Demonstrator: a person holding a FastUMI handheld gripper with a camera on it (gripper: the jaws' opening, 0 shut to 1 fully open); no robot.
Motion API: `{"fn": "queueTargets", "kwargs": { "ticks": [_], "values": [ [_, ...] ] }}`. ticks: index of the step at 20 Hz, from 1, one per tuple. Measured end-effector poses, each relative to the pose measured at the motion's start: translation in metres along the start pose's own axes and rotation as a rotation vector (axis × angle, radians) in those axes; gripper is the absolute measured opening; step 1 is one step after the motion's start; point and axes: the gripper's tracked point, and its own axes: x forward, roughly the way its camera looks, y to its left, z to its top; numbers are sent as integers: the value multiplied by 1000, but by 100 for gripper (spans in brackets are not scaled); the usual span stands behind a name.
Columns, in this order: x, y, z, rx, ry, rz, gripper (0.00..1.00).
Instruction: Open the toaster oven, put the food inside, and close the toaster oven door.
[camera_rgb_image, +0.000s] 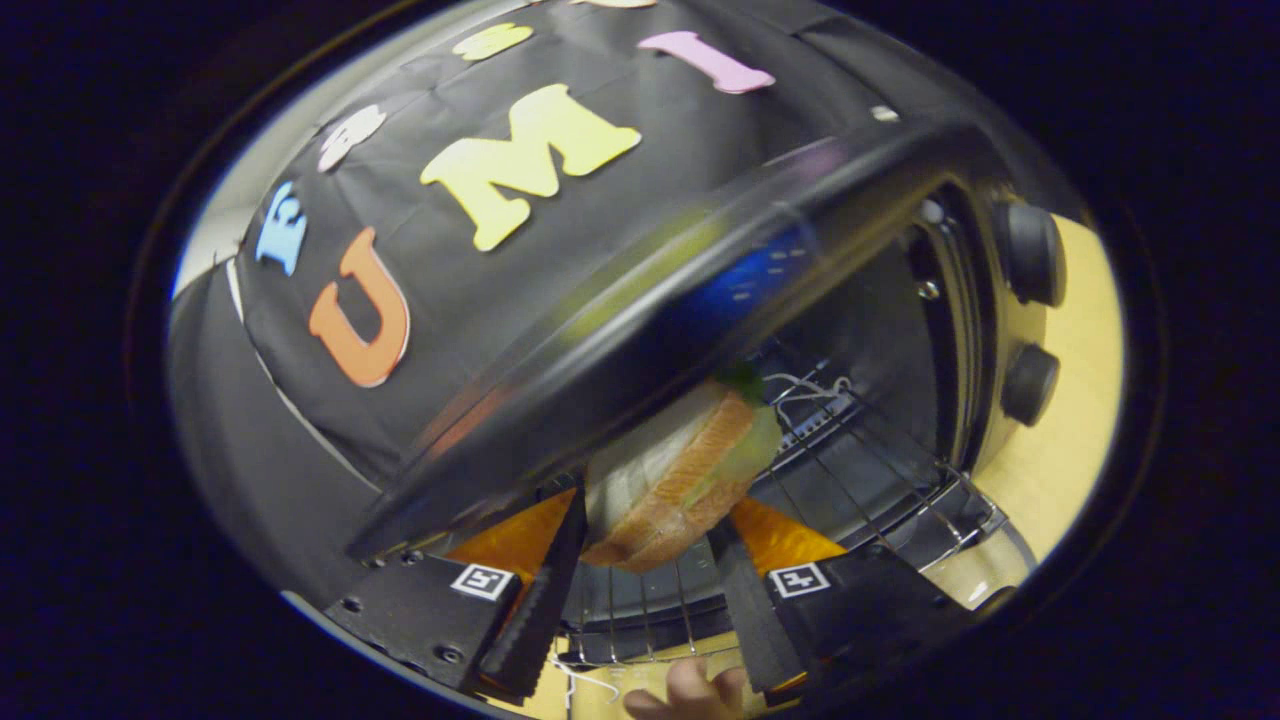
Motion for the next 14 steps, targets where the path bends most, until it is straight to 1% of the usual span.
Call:
{"fn": "queueTargets", "kwargs": {
  "ticks": [1,2,4,7,9,11,12,14],
  "values": [
    [0,0,-2,-53,7,-15,80],
    [-2,-2,-3,-98,14,-31,80],
    [-2,-4,-4,-136,20,-39,80],
    [-4,0,-9,-183,54,-24,86],
    [-6,1,-12,-256,86,-21,88],
    [-7,-1,-18,-365,138,-19,89],
    [-9,-3,-22,-398,151,-25,91],
    [-15,-3,-25,-382,152,-36,91]
  ]
}}
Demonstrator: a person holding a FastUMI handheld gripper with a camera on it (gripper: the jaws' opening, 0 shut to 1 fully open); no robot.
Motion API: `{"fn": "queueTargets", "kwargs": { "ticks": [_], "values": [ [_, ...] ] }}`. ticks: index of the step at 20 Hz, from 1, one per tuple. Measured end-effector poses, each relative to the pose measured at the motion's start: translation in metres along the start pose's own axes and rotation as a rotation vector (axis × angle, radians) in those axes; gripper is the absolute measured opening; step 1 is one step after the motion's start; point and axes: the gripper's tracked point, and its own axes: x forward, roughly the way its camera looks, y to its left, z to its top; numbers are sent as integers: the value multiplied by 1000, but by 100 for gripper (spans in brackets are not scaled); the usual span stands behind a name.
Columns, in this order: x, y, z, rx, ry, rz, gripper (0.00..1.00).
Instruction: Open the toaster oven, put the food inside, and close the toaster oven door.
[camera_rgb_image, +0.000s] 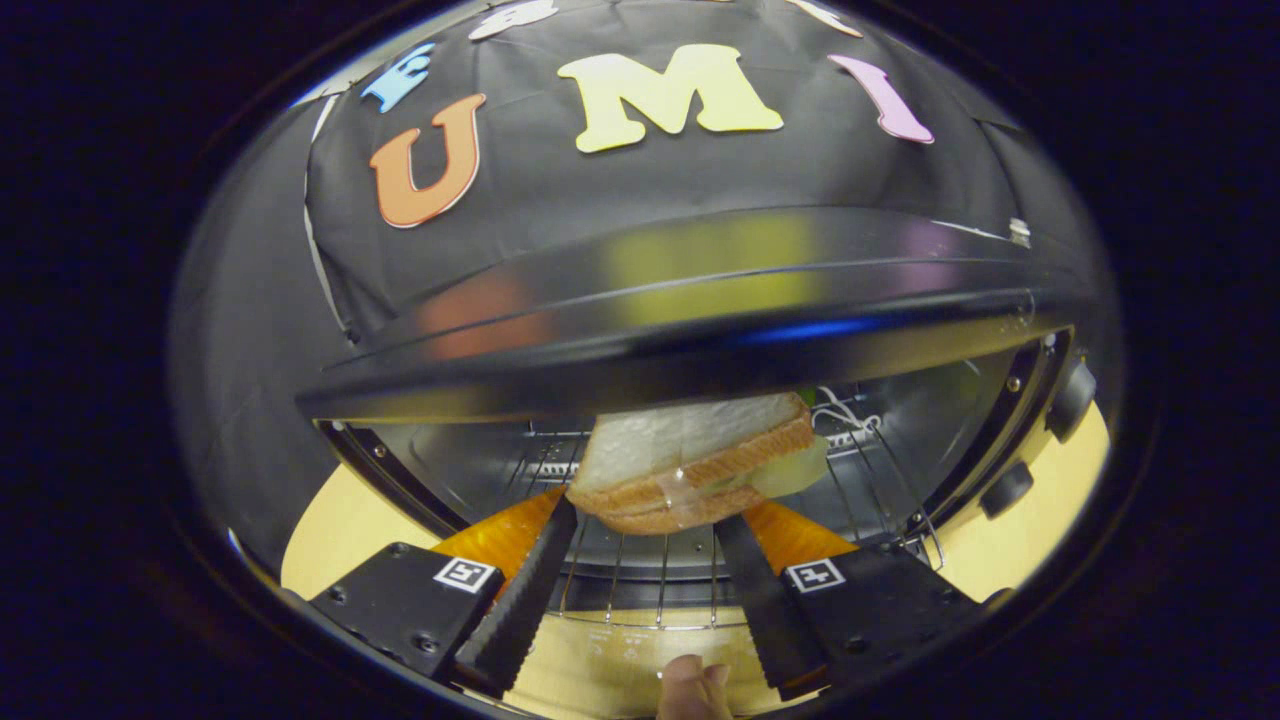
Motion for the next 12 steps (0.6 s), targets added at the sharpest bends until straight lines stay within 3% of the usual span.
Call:
{"fn": "queueTargets", "kwargs": {
  "ticks": [5,9,12],
  "values": [
    [-22,3,-19,-142,49,-35,91],
    [-51,-1,-32,-127,75,-101,93],
    [-87,-10,-23,-193,22,-175,93]
  ]
}}
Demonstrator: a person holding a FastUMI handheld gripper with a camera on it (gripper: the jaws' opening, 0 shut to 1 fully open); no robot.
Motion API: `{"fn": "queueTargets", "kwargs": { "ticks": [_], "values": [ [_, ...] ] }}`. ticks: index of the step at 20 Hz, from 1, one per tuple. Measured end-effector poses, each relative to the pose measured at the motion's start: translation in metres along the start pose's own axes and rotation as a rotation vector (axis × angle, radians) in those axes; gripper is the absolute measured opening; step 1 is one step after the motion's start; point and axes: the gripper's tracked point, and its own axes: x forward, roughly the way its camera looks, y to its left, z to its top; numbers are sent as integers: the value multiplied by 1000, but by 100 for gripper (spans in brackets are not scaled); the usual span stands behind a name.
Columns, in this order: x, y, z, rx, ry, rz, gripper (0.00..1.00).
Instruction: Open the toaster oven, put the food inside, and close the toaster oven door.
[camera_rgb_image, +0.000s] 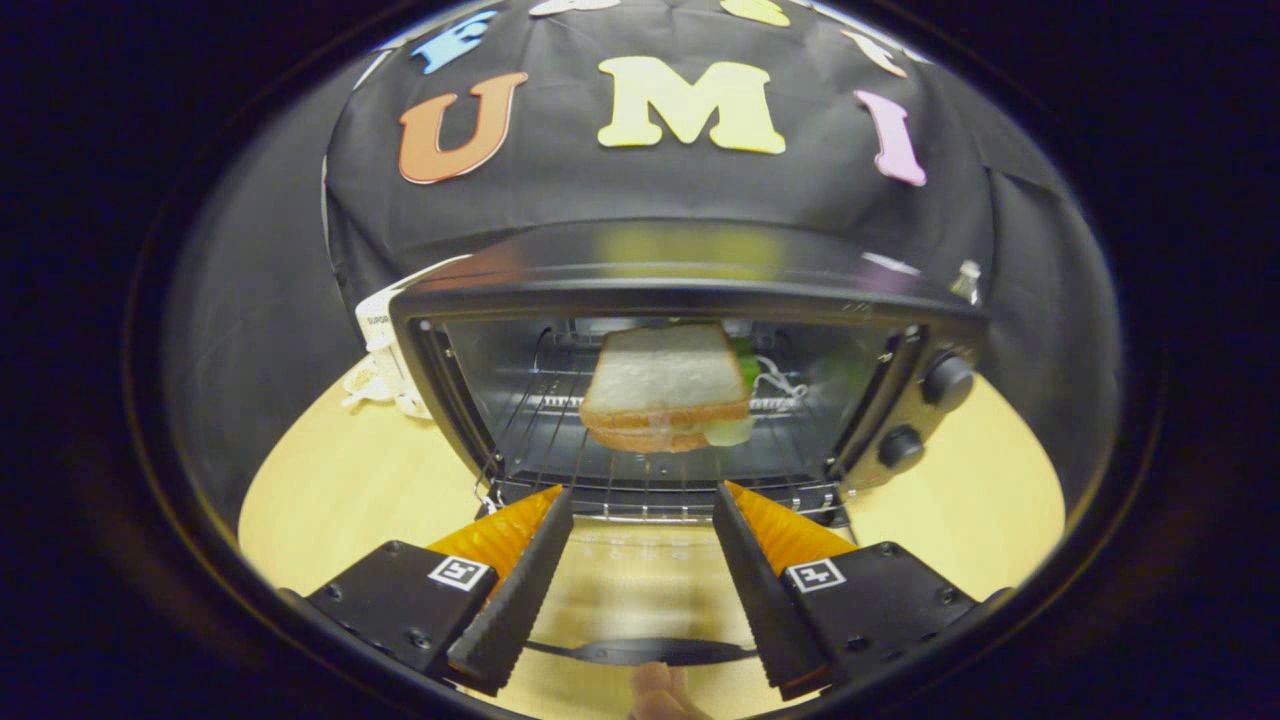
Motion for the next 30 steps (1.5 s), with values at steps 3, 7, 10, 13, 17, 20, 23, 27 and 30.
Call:
{"fn": "queueTargets", "kwargs": {
  "ticks": [3,7,10,13,17,20,23,27,30],
  "values": [
    [-34,-6,-6,-16,-2,-14,93],
    [-65,-7,-19,7,9,8,93],
    [-77,-10,-36,3,31,-7,93],
    [-81,-7,-55,-6,49,-19,93],
    [-72,3,-81,12,103,5,93],
    [-61,8,-98,54,155,14,93],
    [-54,13,-112,106,202,21,93],
    [-43,10,-122,124,223,8,92],
    [-41,12,-114,144,182,2,90]
  ]
}}
